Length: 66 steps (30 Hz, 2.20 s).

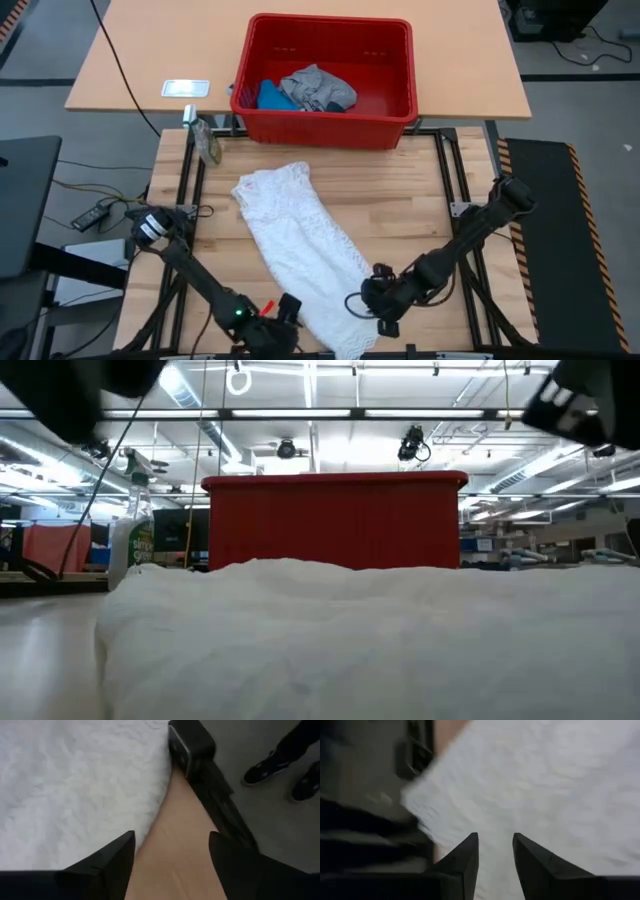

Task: Fold laundry
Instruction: Fold the white dress on the table

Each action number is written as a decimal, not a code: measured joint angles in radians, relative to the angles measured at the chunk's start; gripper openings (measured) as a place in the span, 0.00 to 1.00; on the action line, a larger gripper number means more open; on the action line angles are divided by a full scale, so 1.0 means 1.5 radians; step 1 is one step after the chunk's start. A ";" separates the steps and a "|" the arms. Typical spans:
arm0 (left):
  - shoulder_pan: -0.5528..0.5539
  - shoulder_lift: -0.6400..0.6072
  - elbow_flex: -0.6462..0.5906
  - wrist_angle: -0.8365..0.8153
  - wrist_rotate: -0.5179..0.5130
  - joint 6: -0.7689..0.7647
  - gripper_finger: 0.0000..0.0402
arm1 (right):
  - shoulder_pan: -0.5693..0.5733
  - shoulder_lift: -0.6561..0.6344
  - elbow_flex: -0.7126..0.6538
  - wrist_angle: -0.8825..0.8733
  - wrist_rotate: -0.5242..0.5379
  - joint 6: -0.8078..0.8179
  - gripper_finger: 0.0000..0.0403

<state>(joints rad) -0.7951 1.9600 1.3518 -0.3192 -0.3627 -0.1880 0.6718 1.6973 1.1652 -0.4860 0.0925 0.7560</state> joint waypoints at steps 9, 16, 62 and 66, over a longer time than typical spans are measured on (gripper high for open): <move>0.019 0.047 -0.001 0.018 -0.008 0.100 0.68 | 0.047 0.002 0.050 -0.191 0.049 -0.473 0.46; 0.047 0.071 -0.001 0.039 -0.025 0.105 0.68 | 0.049 0.002 0.002 -0.224 0.046 -0.622 0.60; 0.110 0.076 0.033 0.151 0.065 -0.285 0.01 | -0.119 -0.018 -0.241 0.259 -0.307 -0.604 0.03; 0.100 0.070 0.045 0.144 0.054 -0.418 0.00 | -0.120 -0.054 -0.241 0.271 -0.291 -0.536 0.02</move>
<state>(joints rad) -0.6452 2.0650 1.4198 -0.1028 -0.2819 -0.8154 0.4913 1.6169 0.8040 -0.0798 -0.3441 -0.0479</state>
